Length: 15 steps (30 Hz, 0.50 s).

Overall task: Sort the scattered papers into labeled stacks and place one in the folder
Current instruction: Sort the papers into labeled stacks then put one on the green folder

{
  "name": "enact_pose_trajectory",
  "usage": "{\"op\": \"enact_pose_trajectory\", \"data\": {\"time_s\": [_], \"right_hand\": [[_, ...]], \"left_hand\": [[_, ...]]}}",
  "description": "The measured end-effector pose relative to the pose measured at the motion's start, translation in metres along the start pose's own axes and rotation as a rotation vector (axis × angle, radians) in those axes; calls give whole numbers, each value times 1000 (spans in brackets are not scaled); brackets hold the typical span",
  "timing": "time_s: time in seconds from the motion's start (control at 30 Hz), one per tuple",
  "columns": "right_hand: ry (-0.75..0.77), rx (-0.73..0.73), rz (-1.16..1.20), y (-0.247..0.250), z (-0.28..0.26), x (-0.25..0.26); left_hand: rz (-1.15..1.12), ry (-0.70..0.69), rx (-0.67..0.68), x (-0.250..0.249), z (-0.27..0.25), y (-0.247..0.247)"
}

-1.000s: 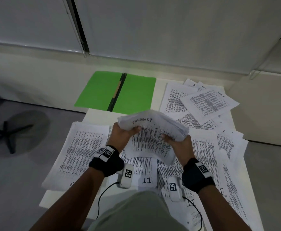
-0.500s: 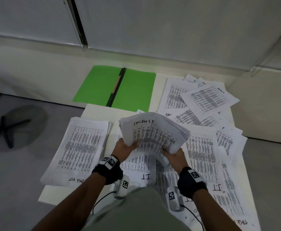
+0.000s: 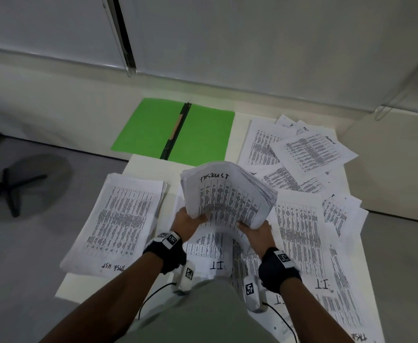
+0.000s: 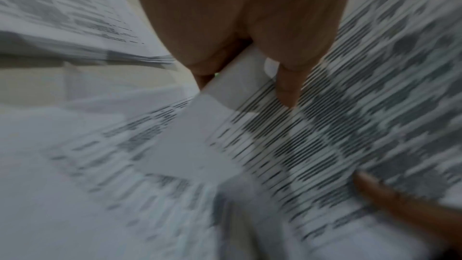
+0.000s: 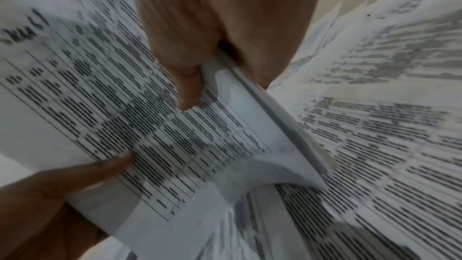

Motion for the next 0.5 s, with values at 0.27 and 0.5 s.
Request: {"op": "enact_pose_trajectory", "data": {"time_s": [0.27, 0.5], "right_hand": [[47, -122, -32, 8, -2, -4], [-26, 194, -101, -78, 0, 1]], "left_hand": [[101, -14, -58, 8, -18, 10], [144, 25, -154, 47, -23, 102]]}}
Point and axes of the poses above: each hand's wrist, its own z-axis towards the middle knuckle, its own y-axis out of the back of the hand, x = y × z, the point moved 9 cm from there along z, towards the middle knuckle, and after that the axes turned 11 degrees about z, right-handed, at the moved point
